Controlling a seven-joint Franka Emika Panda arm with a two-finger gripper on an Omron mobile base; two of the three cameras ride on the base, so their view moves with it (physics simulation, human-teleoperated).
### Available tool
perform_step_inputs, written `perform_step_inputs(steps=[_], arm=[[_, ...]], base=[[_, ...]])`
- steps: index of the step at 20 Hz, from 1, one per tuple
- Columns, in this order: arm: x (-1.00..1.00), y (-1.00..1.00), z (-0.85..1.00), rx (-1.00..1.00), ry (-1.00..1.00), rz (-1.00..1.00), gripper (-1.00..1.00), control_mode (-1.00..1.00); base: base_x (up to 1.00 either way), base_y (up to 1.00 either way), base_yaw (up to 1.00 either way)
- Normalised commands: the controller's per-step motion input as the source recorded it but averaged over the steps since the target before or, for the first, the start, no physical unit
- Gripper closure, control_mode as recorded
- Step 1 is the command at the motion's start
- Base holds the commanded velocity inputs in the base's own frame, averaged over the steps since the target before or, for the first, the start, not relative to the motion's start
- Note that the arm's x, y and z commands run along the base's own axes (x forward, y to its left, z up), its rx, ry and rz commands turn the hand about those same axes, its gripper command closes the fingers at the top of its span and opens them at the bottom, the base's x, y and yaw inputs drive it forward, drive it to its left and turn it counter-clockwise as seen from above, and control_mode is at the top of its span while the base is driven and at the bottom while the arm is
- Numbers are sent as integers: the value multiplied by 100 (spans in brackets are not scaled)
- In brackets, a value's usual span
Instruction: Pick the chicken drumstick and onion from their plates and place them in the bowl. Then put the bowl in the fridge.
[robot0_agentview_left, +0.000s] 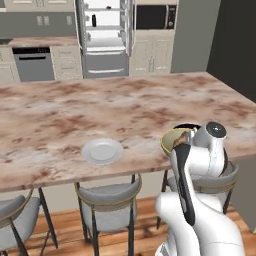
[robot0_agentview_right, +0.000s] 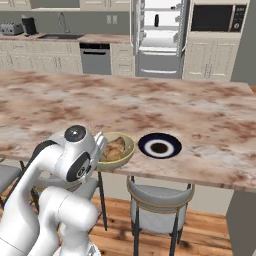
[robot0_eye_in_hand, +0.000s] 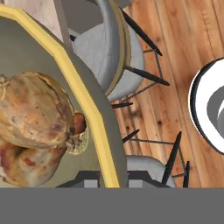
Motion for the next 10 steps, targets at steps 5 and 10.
perform_step_inputs(steps=[5, 10], arm=[[0, 0, 0, 0, 0, 0, 100, 100], [0, 0, 0, 0, 0, 0, 100, 100]], base=[[-19, -18, -33], [4, -5, -79]])
